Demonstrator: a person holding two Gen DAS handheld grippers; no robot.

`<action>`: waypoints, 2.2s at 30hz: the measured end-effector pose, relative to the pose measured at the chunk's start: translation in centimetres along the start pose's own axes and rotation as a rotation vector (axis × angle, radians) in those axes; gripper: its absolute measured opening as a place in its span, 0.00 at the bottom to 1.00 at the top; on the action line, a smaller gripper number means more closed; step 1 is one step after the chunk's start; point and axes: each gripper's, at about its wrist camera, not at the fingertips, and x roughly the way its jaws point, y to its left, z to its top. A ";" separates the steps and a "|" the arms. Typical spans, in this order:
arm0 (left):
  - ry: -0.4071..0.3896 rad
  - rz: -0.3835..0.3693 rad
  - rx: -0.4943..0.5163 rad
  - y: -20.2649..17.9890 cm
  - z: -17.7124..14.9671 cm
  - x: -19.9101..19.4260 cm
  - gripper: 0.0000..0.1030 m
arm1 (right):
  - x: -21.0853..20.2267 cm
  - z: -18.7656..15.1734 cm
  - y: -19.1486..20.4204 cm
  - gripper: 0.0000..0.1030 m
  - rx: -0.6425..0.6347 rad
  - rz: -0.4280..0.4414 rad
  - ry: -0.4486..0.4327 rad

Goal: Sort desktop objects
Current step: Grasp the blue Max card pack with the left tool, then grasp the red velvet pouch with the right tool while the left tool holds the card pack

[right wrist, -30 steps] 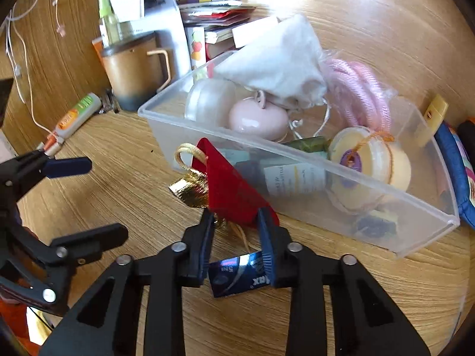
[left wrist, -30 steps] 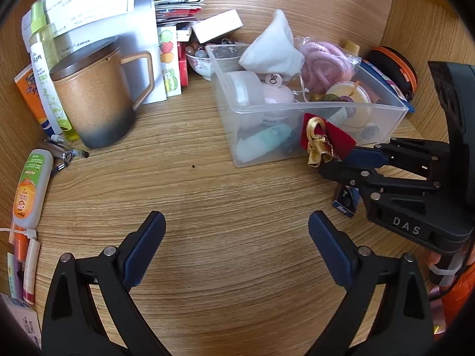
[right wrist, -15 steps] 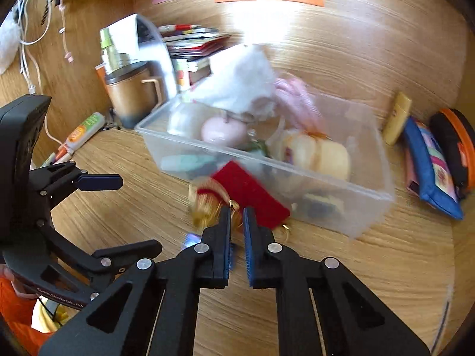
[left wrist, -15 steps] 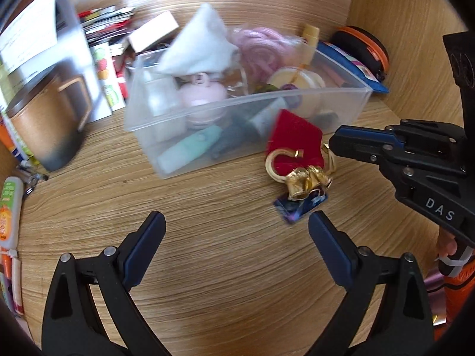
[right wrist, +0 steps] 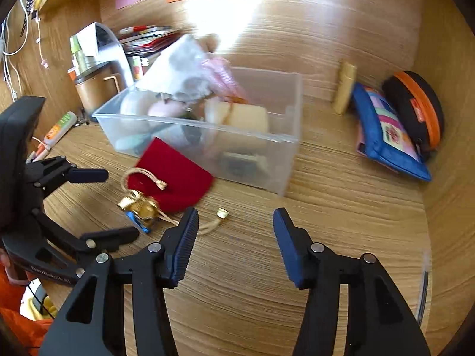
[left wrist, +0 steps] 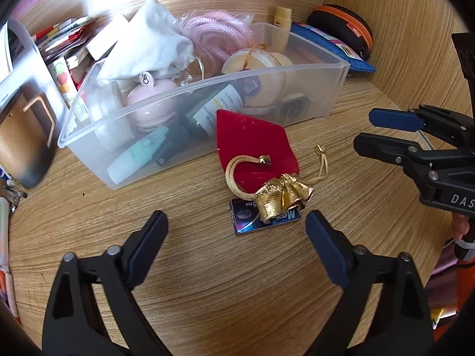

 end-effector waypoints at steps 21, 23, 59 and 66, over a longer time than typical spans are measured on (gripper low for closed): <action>-0.011 0.034 -0.042 1.8 -0.8 0.0 0.48 | 1.6 0.1 0.2 0.57 0.045 0.125 0.049; -0.012 0.038 -0.061 2.6 -1.4 -0.4 0.48 | 1.9 0.3 0.5 0.60 0.056 0.158 0.057; -0.060 0.030 -0.122 9.1 -4.9 -3.1 0.48 | 7.7 3.3 11.3 0.35 -0.102 0.112 0.090; -0.061 0.029 -0.150 9.3 -4.8 -3.3 0.48 | 5.8 2.7 8.3 0.24 -0.049 0.159 0.081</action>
